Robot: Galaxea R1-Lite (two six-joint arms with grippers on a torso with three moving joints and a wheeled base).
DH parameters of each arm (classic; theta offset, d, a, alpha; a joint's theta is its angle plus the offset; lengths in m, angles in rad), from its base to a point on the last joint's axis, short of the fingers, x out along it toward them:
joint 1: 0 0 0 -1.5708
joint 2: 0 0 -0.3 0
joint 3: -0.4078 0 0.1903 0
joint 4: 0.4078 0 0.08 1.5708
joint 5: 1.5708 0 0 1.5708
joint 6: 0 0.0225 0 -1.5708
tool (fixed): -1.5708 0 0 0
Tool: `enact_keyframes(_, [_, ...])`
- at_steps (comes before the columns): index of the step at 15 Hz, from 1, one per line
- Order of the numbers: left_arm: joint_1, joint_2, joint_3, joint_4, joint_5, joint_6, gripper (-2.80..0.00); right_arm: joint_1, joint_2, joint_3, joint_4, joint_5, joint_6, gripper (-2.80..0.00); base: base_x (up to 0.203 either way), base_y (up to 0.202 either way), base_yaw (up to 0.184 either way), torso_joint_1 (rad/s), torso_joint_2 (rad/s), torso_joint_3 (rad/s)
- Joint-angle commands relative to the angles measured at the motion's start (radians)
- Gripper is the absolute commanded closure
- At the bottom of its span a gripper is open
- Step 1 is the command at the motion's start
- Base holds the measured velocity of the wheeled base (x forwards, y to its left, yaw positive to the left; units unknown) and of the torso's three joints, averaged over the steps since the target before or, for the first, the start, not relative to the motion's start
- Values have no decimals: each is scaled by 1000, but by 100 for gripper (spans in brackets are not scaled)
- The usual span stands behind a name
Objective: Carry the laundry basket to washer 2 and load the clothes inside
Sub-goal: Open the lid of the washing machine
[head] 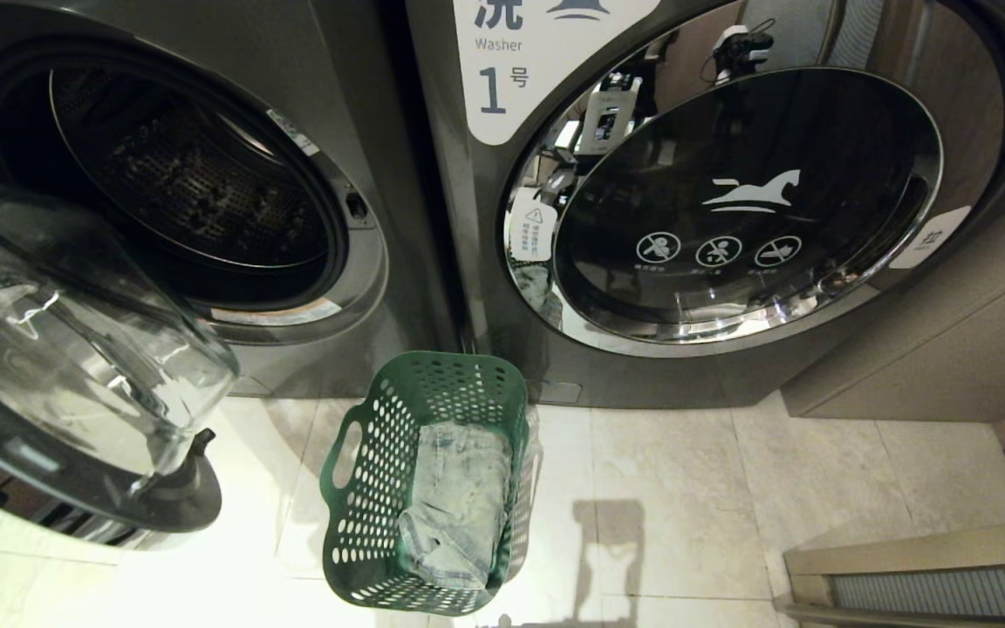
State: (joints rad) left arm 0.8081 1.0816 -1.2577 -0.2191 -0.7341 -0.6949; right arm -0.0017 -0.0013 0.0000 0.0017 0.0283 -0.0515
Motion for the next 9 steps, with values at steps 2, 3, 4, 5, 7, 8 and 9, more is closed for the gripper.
enact_keyframes(2, [-161,59,-70,182,144,164,0,0,1,0,0,1,-1,0,0,0,0,0,0,0])
enact_keyframes(3, [-222,75,-75,186,231,302,0,0,1,0,0,1,-1,0,0,0,0,0,0,0])
enact_keyframes(4, [-265,94,-81,182,316,459,0,0,1,0,0,1,-1,0,0,0,0,0,0,0])
enact_keyframes(5, [-287,112,-82,173,364,604,0,0,1,0,0,1,-1,0,0,0,0,0,0,0])
enact_keyframes(7, [-309,151,-75,140,421,903,0,0,1,0,0,1,-1,0,0,0,0,0,0,0])
enact_keyframes(8, [-312,168,-60,103,461,1006,0,0,1,0,0,1,-1,0,0,0,0,0,0,0])
enact_keyframes(9, [-309,186,-47,61,541,1041,0,0,1,0,0,1,-1,0,0,0,0,0,0,0])
